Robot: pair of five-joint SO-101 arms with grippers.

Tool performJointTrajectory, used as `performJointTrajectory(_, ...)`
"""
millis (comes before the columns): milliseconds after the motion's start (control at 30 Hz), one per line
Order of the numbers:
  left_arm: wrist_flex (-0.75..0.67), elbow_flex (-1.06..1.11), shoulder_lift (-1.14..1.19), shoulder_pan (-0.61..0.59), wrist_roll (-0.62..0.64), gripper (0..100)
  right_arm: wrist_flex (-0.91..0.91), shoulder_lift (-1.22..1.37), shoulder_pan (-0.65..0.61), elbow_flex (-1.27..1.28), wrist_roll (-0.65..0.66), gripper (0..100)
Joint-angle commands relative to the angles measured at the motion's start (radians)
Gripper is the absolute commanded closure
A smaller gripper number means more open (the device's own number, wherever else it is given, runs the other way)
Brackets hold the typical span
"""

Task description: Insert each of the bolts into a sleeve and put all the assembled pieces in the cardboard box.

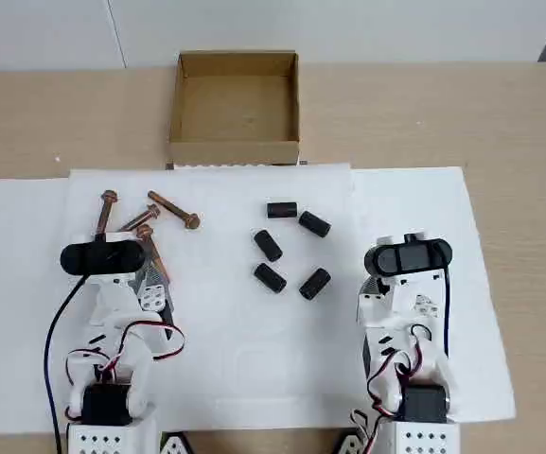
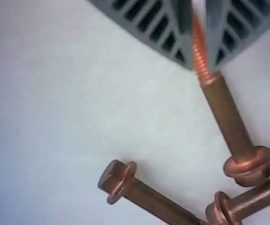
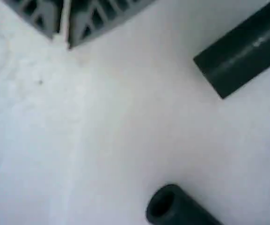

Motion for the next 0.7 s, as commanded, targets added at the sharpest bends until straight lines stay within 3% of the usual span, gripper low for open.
performJointTrajectory(0,-0.002,-0.01,-0.011,-0.005,-0.005,100,0.005,-0.021,-0.008,0.012,-0.005,99.5)
performJointTrajectory(667,-0.003,-0.01,-0.011,0.003,-0.006,100,0.005,-0.021,-0.008,0.012,-0.005,99.5)
